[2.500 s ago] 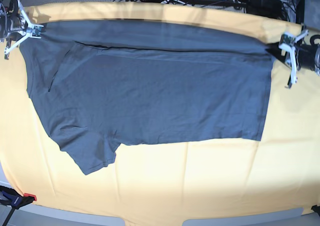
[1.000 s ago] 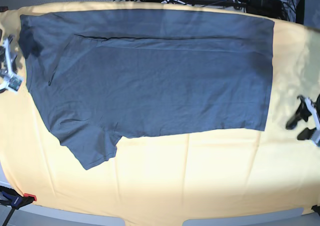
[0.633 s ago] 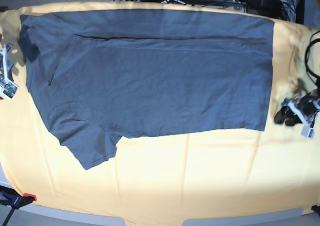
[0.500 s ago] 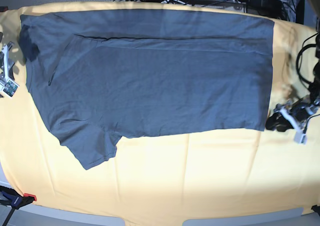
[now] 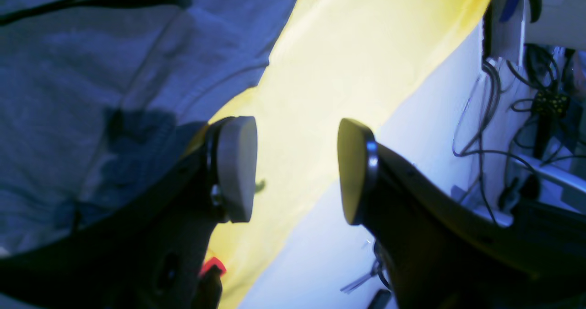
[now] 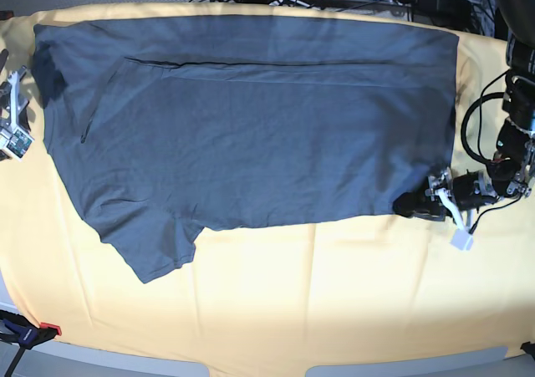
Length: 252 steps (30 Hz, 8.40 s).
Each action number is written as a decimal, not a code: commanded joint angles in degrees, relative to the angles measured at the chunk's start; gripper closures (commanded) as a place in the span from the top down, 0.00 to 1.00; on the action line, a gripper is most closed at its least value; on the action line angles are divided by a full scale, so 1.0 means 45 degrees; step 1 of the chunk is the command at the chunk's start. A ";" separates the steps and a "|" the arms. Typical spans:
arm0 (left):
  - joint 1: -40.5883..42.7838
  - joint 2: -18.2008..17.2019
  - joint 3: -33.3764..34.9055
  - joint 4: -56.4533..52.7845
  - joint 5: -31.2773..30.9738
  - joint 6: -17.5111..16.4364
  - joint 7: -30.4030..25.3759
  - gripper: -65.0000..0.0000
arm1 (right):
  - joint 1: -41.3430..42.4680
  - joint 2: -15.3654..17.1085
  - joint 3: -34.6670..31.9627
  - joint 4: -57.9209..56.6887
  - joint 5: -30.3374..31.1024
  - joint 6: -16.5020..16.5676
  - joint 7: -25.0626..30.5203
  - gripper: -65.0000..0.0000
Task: Fold the T-shirt properly
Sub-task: 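Move both grippers to the hem corners of the shirt, then grasp the hem corners with both grippers, then lift the hem and fold it toward the folded shoulder edge, then release the hem and withdraw both grippers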
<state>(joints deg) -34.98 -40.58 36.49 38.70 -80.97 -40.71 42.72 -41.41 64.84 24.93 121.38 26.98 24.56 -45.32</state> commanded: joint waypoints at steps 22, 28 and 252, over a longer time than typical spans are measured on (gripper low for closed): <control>-0.1928 -0.0325 0.0126 -0.0010 0.0986 0.0157 0.0515 0.00 | 0.9131 -0.5901 0.0180 -0.7189 0.4571 0.1627 0.1083 0.65; -0.1928 -0.0325 0.0126 -0.0019 0.1792 0.0157 -0.0078 0.00 | 1.3124 -0.6339 -0.1515 -1.2590 0.6246 0.2710 0.0102 0.65; 0.2618 -0.4221 -0.3813 0.6839 0.3667 0.2327 0.3594 0.57 | 1.2070 -0.7038 -0.5362 -0.9350 0.1729 0.0811 -0.0189 0.60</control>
<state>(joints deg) -21.76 -58.52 20.03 68.77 -63.51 -29.82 59.94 11.38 32.21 0.21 78.48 33.65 27.99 -47.57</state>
